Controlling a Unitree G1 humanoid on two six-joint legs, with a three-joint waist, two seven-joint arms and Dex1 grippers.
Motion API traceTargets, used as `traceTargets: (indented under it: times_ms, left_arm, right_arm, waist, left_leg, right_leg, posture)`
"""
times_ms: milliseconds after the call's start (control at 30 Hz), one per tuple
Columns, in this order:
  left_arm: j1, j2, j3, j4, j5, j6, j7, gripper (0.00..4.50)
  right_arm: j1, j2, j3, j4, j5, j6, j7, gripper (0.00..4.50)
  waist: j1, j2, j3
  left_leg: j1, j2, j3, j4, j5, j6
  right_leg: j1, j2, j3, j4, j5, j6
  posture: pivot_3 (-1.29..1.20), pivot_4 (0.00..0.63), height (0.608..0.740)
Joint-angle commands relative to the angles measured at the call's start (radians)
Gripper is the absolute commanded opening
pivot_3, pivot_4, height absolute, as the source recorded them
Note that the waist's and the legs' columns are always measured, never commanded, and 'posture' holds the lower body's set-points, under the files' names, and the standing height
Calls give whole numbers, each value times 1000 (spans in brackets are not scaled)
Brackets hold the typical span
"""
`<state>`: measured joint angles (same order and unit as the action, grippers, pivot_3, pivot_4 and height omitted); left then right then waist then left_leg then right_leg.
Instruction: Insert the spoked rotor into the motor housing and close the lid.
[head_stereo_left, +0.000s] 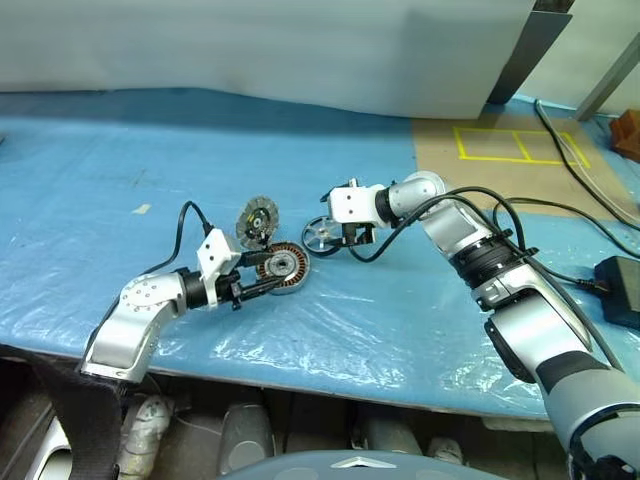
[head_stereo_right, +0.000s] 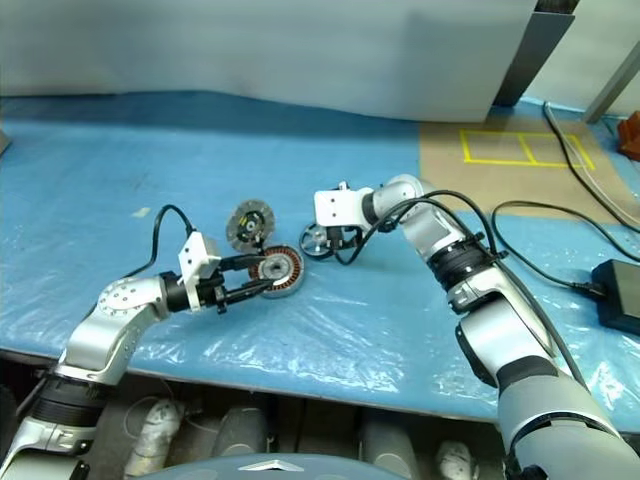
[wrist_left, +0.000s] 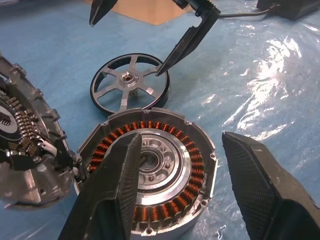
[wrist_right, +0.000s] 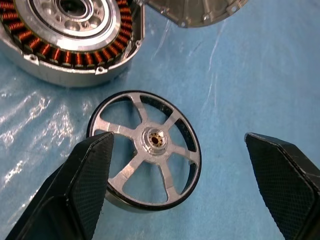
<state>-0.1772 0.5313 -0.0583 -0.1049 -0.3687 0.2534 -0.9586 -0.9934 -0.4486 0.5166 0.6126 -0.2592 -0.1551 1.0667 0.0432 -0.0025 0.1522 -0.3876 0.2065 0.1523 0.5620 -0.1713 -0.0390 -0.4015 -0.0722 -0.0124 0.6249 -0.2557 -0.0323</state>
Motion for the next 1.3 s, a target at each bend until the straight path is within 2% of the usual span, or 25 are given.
traceTargets:
  times_ms: [33,200,400,500,733,767,1067,1200,1300]
  left_arm:
    - [11,-5,-8,-45,1,-6,6,2696]
    - [22,0,-8,-48,-1,-11,7,2696]
    - [27,3,-6,-18,8,-36,-3,2696]
    - [31,-1,-14,-5,16,-54,-7,2696]
    - [25,-7,-17,48,27,-95,-27,2696]
    - [23,-7,-17,58,29,-103,-32,2696]
    - [13,-6,-13,99,38,-137,-52,2696]
    - [17,-3,-7,105,34,-146,-59,2696]
    - [29,-7,0,67,-6,-125,-77,2696]
  right_arm:
    - [-41,16,-6,73,-17,-63,9,4430]
    - [-66,38,-4,176,-50,-101,-6,4430]
    - [-56,42,-1,193,-70,-139,18,4430]
    - [-48,40,-8,187,-68,-143,31,3841]
    - [-26,28,-19,164,-60,-125,64,1419]
    - [-22,27,-21,163,-62,-123,63,1315]
    - [20,26,-35,139,-67,-92,70,1307]
    - [48,9,-72,17,-4,-19,148,1307]
    - [86,-42,-102,-150,76,77,271,1307]
  waist:
    - [0,0,0]
    - [0,0,0]
    - [0,0,0]
    - [0,0,0]
    - [1,0,0]
    - [1,0,0]
    - [1,0,0]
    - [2,0,0]
    - [2,0,0]
  left_leg:
    - [0,0,0,0,0,0]
    - [-1,0,0,0,0,1]
    - [0,1,0,1,-1,2]
    - [-1,0,0,1,-1,3]
    - [0,1,0,1,-1,3]
    - [0,1,0,1,-1,3]
    - [1,1,0,2,-1,3]
    - [1,1,0,2,-1,3]
    - [0,1,0,2,-1,4]
  right_leg:
    - [0,0,0,0,0,0]
    - [0,0,0,0,0,0]
    - [0,0,0,1,0,0]
    - [0,0,0,1,0,0]
    - [0,0,0,1,0,0]
    - [0,0,0,1,0,0]
    - [1,0,0,2,0,0]
    - [1,0,0,1,0,0]
    - [1,0,0,1,0,0]
  posture:
    - [0,150,740]
    - [0,150,740]
    - [0,150,740]
    - [0,150,740]
    - [0,150,740]
    - [0,150,740]
    - [0,150,740]
    - [0,150,740]
    - [0,150,740]
